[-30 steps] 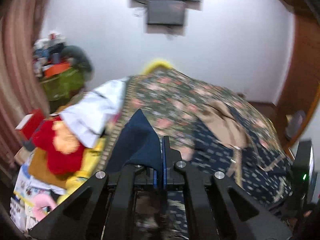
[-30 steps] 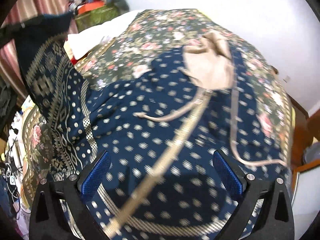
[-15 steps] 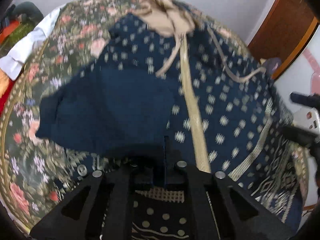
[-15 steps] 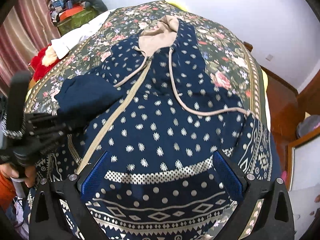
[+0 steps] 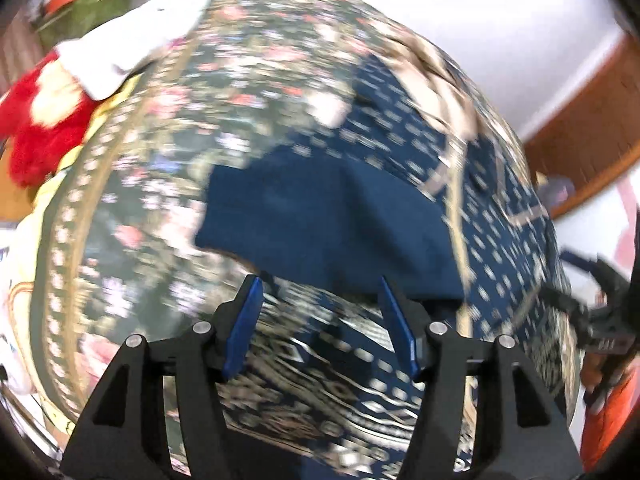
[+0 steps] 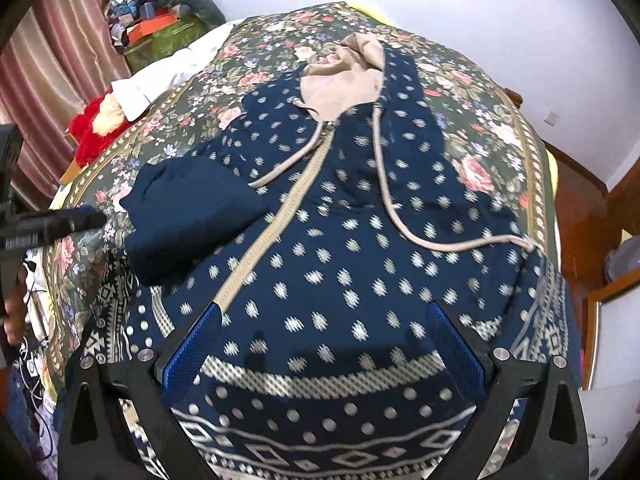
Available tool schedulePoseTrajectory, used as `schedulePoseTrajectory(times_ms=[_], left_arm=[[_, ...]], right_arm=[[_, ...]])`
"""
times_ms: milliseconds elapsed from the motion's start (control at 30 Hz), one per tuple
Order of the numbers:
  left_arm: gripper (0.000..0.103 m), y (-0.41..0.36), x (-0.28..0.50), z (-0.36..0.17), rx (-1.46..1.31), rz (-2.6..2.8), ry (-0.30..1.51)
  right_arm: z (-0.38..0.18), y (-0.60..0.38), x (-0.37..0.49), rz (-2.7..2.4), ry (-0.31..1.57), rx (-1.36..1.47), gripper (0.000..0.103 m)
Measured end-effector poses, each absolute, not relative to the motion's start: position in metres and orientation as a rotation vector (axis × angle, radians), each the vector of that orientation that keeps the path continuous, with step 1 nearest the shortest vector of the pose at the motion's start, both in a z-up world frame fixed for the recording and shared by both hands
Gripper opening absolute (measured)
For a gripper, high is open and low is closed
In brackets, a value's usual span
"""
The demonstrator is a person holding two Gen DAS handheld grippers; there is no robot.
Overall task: Fold large clothes
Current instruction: 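Grasp a navy sleeve cuff with the left gripper and lift it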
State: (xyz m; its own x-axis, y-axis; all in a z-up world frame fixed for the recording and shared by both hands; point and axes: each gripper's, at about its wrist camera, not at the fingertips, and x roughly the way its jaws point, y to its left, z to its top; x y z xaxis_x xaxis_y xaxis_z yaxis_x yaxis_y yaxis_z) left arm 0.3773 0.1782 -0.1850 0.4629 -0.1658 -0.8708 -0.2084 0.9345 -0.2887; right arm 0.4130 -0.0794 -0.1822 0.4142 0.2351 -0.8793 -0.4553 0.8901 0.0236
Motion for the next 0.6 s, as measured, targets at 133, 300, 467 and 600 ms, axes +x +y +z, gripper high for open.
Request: schedulePoseTrajectory(times_ms=[133, 300, 467, 600], left_arm=[[0.059, 0.224, 0.386, -0.209, -0.569, 0.057, 1.132], [0.059, 0.256, 0.399, -0.247, -0.748, 0.084, 1.142], [0.049, 0.259, 0.421, -0.263, -0.774, 0.078, 1.123], [0.020, 0.254, 0.440, -0.265, -0.682, 0.107, 1.117]], right_arm=[[-0.190, -0.060, 0.423, 0.447, 1.071, -0.244, 0.102], [-0.206, -0.031, 0.440, 0.460, 1.090, -0.272, 0.101], [-0.227, -0.008, 0.462, 0.485, 1.127, -0.286, 0.102], [-0.248, 0.010, 0.476, 0.494, 1.166, -0.293, 0.102]])
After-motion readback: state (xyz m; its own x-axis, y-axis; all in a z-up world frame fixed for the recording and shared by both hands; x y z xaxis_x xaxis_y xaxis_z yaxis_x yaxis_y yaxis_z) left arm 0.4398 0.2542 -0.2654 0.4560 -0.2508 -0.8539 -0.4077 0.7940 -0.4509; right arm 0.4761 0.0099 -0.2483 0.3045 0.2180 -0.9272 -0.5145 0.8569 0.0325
